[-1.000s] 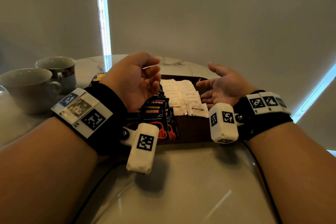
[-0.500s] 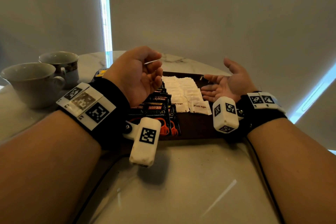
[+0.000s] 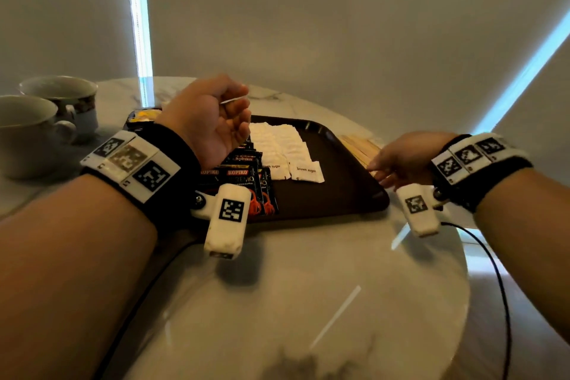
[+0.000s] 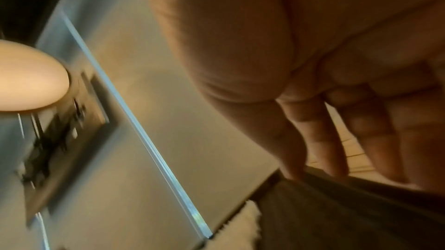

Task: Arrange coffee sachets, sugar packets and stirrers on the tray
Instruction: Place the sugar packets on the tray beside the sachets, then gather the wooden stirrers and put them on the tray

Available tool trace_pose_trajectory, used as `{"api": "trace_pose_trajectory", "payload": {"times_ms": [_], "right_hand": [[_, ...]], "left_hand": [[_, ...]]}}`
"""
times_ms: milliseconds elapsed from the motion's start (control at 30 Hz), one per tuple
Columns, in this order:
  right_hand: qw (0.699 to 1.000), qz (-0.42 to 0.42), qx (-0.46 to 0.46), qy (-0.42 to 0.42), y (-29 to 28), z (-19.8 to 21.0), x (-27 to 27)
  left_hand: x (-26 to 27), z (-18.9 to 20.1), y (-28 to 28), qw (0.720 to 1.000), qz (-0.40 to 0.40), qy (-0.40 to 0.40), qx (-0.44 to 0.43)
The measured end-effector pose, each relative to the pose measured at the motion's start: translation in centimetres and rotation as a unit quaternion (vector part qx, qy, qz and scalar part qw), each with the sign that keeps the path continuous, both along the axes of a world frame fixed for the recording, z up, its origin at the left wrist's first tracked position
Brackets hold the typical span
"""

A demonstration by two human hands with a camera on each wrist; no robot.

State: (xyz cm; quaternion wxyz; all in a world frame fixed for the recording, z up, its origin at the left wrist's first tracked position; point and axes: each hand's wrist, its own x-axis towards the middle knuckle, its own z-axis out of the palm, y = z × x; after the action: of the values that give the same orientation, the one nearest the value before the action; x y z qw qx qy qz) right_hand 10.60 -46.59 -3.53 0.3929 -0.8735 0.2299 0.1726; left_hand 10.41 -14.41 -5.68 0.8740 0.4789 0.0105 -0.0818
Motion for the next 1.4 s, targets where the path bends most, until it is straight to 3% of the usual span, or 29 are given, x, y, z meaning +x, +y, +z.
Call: {"api": "trace_pose_trajectory", "payload": {"times_ms": [267, 433, 600, 767, 1033, 1233, 1400], "right_hand": [[0.964, 0.088, -0.250, -0.013, 2.5, -0.5, 1.1], [0.964, 0.091, -0.249, -0.015, 2.9, -0.6, 2.6], [0.977, -0.010, -0.195, -0.085, -0.1, 1.4, 4.8], [0.971, -0.063, -0.226, -0.033, -1.0, 2.7, 5.4], [0.958, -0.037, -0.271, 0.089, -0.5, 1.0, 6.9], [0.943, 0.001, -0.323, 0.075, 0.0, -0.3, 8.8], [0.908, 0.042, -0.416, 0.043, 0.2, -1.3, 9.9]], "left_hand": [[-0.8, 0.1, 0.1, 1.000, 0.013, -0.002, -0.005], [-0.6, 0.1, 0.1, 1.000, 0.018, -0.002, 0.002], [-0.1, 0.2, 0.3, 1.000, 0.016, 0.005, 0.000], [0.2, 0.1, 0.5, 1.000, 0.004, 0.004, 0.001], [0.7, -0.1, 0.8, 1.000, 0.002, 0.002, -0.003], [0.3, 0.1, 0.2, 1.000, 0.003, -0.001, 0.001], [0.2, 0.1, 0.1, 1.000, 0.007, -0.003, 0.005]]}}
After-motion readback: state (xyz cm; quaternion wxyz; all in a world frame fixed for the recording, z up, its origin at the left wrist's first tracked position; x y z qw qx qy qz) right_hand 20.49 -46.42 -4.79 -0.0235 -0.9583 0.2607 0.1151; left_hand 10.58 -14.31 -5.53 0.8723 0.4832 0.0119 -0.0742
